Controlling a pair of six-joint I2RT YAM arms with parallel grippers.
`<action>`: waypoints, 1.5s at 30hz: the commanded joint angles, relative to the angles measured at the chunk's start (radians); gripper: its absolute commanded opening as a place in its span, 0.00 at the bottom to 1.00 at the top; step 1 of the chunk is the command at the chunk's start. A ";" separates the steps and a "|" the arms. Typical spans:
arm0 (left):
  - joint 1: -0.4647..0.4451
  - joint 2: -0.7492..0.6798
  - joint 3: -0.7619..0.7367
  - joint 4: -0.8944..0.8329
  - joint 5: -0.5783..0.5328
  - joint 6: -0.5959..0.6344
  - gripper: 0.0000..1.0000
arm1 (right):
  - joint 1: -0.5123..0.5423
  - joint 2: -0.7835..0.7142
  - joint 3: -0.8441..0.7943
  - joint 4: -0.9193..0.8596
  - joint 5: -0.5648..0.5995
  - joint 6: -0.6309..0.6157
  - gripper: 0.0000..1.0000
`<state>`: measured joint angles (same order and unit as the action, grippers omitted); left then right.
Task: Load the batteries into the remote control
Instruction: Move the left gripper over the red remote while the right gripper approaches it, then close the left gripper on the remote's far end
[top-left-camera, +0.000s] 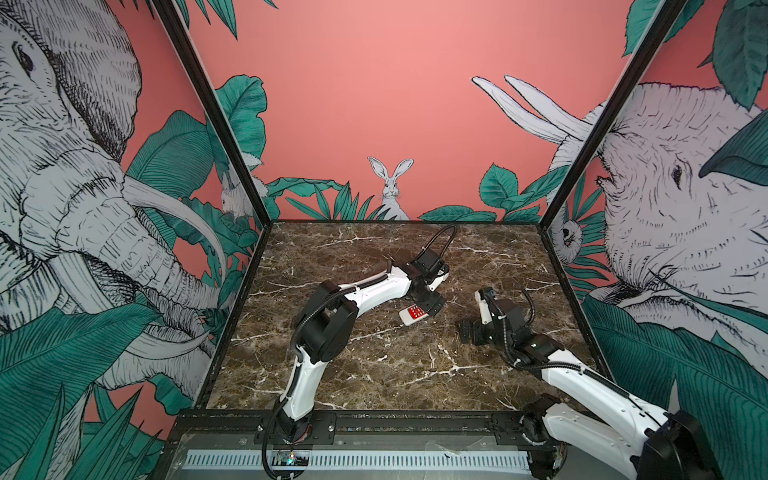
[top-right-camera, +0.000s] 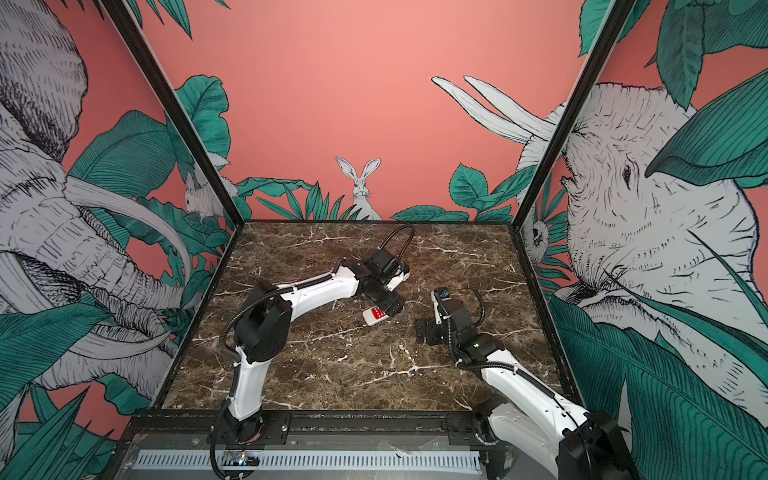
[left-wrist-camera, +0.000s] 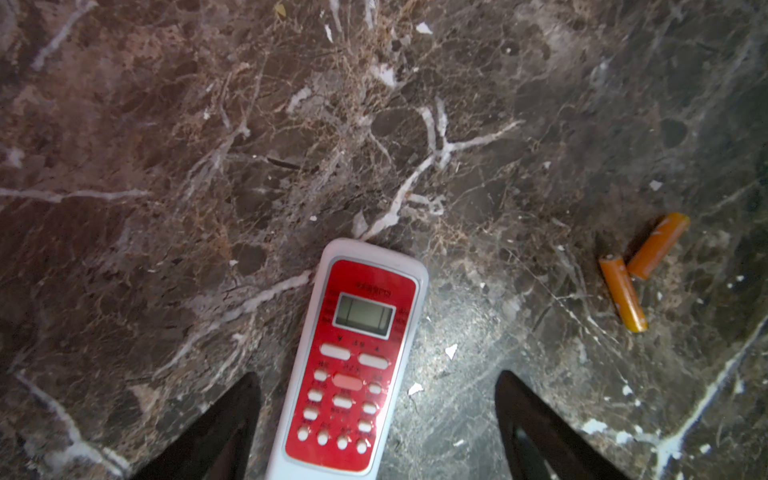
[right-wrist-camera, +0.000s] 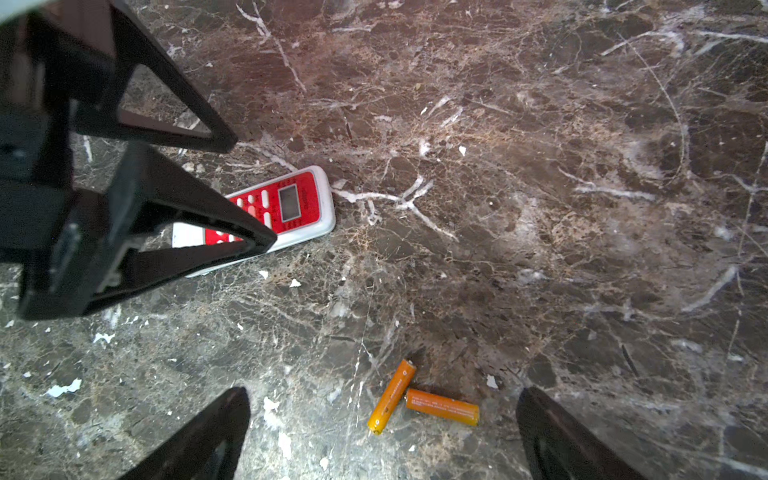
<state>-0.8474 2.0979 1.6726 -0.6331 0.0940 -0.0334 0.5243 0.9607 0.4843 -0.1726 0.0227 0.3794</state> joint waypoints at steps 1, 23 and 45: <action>-0.006 0.016 0.040 -0.051 0.009 0.016 0.87 | 0.007 -0.020 -0.007 0.050 -0.003 0.014 0.99; -0.015 0.160 0.142 -0.092 -0.027 0.053 0.75 | 0.006 -0.019 -0.011 0.050 0.008 0.023 0.99; -0.021 0.185 0.154 -0.103 -0.052 0.073 0.46 | 0.005 -0.043 -0.007 0.031 0.033 0.031 0.99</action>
<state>-0.8604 2.2707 1.8122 -0.7048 0.0479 0.0292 0.5240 0.9318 0.4828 -0.1486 0.0444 0.3988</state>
